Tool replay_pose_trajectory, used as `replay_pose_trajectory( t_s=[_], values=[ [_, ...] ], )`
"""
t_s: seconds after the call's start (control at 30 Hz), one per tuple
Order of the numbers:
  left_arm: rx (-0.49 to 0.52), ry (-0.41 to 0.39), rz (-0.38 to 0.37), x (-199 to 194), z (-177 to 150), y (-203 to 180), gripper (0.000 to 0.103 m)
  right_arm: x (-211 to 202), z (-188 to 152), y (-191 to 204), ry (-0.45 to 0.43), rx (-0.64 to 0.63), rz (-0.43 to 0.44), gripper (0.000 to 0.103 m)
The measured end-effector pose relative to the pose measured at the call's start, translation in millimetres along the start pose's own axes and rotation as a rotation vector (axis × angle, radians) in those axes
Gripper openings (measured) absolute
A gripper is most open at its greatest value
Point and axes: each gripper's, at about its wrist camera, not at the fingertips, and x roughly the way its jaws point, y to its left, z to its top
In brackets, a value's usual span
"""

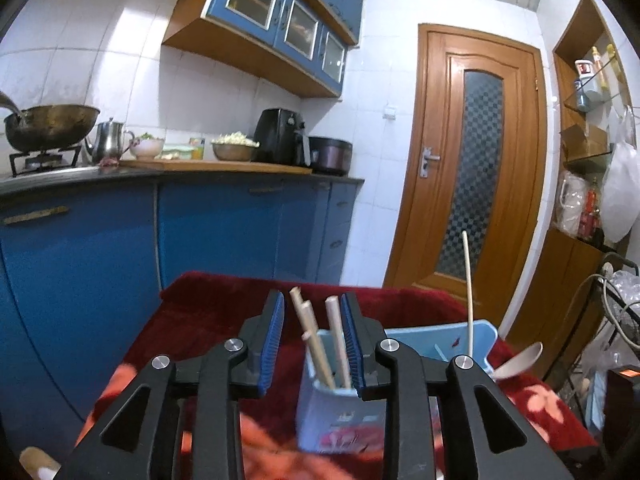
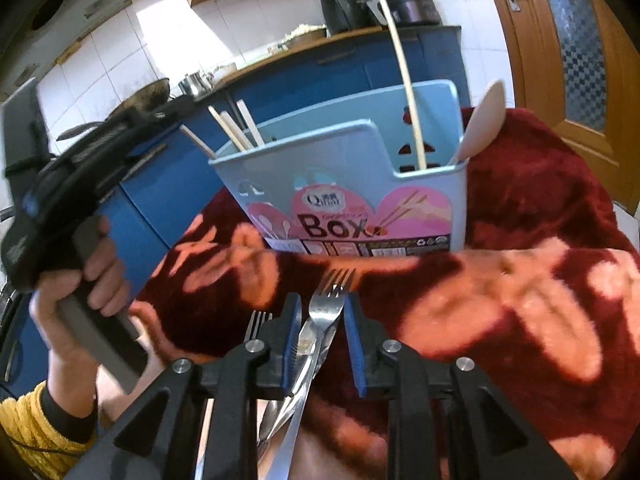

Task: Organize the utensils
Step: 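Carry the white knife over the holder and open the left tool while the right tool carries the fork, then lower the metal fork into the holder and open the right tool while the left tool moves back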

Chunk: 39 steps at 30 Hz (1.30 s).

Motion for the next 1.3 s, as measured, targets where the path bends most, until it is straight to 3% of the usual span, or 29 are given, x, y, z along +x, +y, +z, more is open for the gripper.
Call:
replay_pose_trajectory(
  t_s=[0.4,0.67,0.83,0.87,0.9,1.13,1.3],
  values=[
    [0.002,0.104,0.024,-28,-23,18,0.030,32,6,-5,0.104,0.037,0.012,0.025],
    [-0.037,0.182,0.017,-27,-41,24,0.030,38,11,-19,0.085,0.126,0.075,0.023],
    [-0.061,0.228,0.005,-23,-53,26,0.030,25,8,-31,0.024,0.180,0.117,0.020],
    [-0.065,0.237,0.004,-22,-55,26,0.030,20,7,-32,0.006,0.182,0.127,0.006],
    [-0.069,0.243,0.002,-21,-57,26,0.030,16,7,-33,-0.008,0.184,0.127,0.004],
    [-0.067,0.271,-0.012,-20,-63,20,0.030,-18,4,-24,-0.142,0.116,0.097,0.004],
    [-0.063,0.282,-0.015,-20,-65,15,0.030,-54,20,-12,-0.306,0.030,0.018,0.004]
  ],
)
